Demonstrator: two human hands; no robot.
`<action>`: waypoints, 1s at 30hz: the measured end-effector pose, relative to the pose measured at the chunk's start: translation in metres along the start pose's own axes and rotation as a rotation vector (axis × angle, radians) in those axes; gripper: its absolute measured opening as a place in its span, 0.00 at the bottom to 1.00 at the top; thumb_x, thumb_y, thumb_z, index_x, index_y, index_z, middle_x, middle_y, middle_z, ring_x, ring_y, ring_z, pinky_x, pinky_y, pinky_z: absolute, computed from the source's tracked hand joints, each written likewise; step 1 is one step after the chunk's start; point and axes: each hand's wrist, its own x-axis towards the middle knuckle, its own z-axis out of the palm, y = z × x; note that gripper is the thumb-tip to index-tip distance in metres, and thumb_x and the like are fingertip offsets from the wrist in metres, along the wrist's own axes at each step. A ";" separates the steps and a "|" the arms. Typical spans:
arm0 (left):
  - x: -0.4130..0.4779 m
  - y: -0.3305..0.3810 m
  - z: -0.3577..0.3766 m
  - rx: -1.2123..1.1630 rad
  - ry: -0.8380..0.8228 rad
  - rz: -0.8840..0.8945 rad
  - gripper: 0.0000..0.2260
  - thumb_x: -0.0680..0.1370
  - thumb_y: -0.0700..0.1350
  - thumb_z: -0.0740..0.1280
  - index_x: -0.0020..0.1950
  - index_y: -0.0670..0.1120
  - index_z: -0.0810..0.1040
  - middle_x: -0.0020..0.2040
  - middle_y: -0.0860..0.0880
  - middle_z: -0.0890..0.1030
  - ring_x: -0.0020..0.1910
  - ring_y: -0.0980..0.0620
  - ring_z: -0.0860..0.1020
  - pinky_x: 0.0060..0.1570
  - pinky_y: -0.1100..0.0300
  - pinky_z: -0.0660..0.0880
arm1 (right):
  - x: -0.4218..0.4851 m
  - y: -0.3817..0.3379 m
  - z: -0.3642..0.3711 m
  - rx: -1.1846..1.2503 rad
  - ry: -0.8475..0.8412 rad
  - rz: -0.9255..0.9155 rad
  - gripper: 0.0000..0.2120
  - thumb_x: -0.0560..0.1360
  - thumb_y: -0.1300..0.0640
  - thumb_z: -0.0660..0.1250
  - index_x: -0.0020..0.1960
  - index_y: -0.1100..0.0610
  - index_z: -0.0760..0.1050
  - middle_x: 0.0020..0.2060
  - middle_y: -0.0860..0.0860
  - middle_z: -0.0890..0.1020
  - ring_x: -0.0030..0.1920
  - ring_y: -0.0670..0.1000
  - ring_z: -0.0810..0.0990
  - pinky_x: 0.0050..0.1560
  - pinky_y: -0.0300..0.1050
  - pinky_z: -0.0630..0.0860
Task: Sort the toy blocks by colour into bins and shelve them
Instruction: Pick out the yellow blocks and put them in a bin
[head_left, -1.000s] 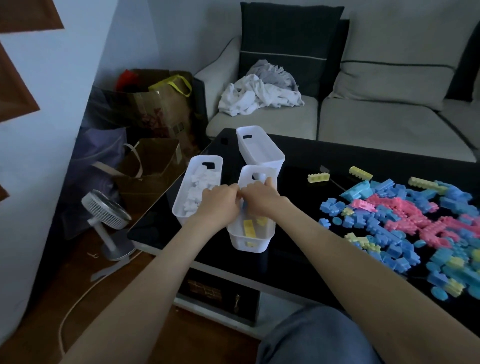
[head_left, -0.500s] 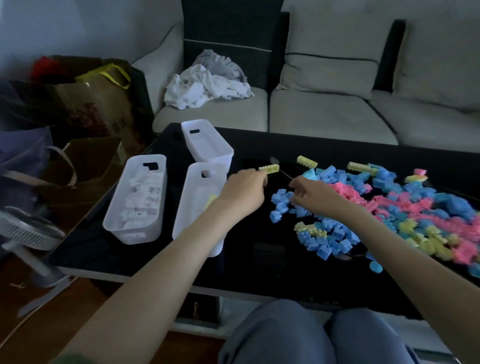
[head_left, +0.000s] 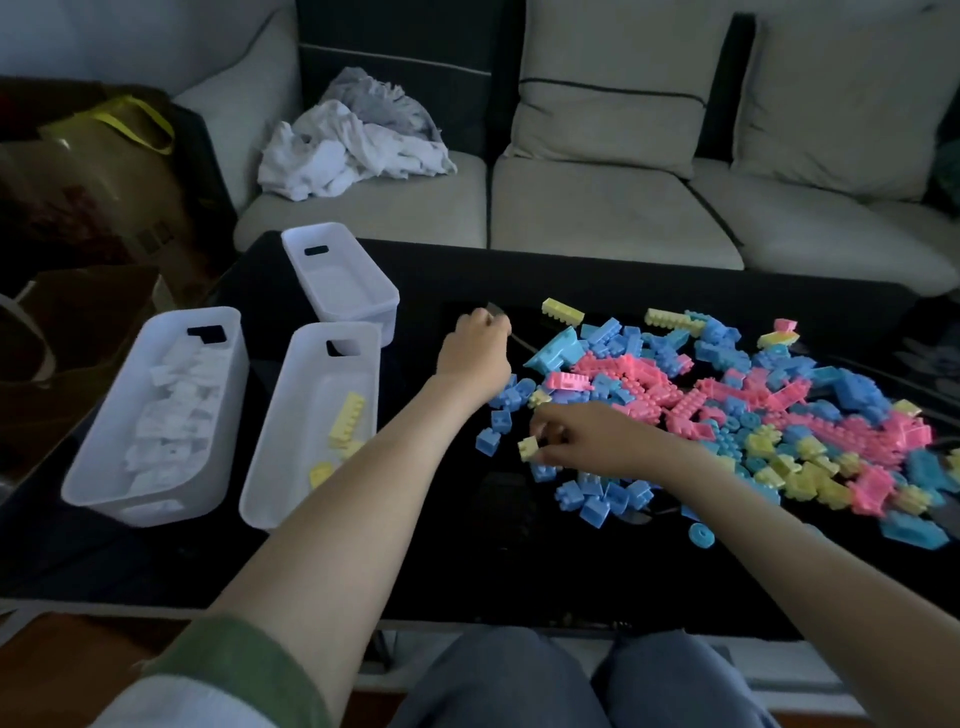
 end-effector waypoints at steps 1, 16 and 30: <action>0.004 0.000 0.002 0.032 -0.008 -0.023 0.22 0.78 0.37 0.60 0.72 0.44 0.64 0.71 0.43 0.63 0.67 0.44 0.64 0.62 0.52 0.68 | 0.003 0.003 -0.001 0.018 0.004 0.006 0.10 0.76 0.49 0.66 0.52 0.55 0.70 0.42 0.46 0.76 0.41 0.45 0.75 0.44 0.43 0.72; 0.030 -0.015 0.014 0.133 -0.138 -0.101 0.16 0.79 0.40 0.62 0.66 0.44 0.66 0.63 0.42 0.67 0.61 0.42 0.69 0.55 0.50 0.69 | 0.004 0.015 -0.012 0.033 -0.105 -0.052 0.20 0.78 0.50 0.63 0.69 0.47 0.66 0.46 0.51 0.77 0.45 0.50 0.76 0.47 0.42 0.71; -0.029 0.004 -0.033 -0.138 -0.284 -0.167 0.07 0.75 0.40 0.61 0.50 0.38 0.72 0.62 0.39 0.66 0.51 0.45 0.75 0.35 0.61 0.67 | -0.039 0.015 -0.015 -0.068 0.123 -0.067 0.09 0.80 0.58 0.58 0.57 0.49 0.72 0.44 0.41 0.66 0.43 0.38 0.68 0.48 0.38 0.65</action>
